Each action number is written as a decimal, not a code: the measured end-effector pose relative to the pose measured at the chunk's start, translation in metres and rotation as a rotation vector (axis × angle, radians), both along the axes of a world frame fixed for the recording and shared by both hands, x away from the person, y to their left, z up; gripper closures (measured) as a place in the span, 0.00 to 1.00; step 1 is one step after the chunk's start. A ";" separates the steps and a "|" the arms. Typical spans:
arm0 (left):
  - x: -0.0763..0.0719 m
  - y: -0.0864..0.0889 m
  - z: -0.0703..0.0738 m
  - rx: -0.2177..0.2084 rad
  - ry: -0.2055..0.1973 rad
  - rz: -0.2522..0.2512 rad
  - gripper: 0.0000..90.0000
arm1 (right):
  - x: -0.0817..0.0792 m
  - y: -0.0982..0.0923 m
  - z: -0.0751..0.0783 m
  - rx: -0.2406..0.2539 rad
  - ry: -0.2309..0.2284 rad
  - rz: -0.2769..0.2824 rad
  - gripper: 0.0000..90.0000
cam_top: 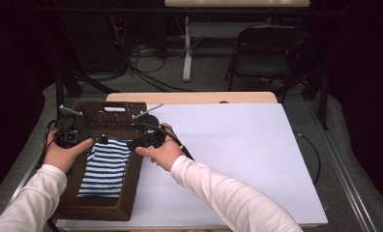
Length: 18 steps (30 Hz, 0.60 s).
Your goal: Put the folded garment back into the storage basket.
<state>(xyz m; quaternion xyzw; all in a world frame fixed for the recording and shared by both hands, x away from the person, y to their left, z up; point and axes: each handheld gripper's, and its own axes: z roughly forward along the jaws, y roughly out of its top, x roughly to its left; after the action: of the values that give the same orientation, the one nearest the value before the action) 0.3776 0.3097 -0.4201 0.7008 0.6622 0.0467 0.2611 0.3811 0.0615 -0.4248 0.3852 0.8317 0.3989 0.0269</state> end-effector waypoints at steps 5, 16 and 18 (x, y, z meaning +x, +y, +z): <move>-0.003 -0.006 0.001 0.001 -0.010 -0.023 0.06 | 0.000 -0.008 0.002 -0.021 -0.015 0.004 0.37; -0.012 -0.022 0.003 -0.021 -0.045 -0.082 0.00 | -0.002 -0.034 0.003 -0.061 -0.042 0.043 0.09; -0.014 -0.026 0.005 -0.027 -0.056 -0.101 0.00 | -0.003 -0.038 0.003 -0.072 -0.037 0.042 0.03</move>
<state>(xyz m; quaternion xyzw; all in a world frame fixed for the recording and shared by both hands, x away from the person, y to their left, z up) 0.3635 0.2832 -0.4153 0.7283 0.6188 0.0441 0.2911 0.3785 0.0235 -0.4218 0.3590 0.8528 0.3762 0.0477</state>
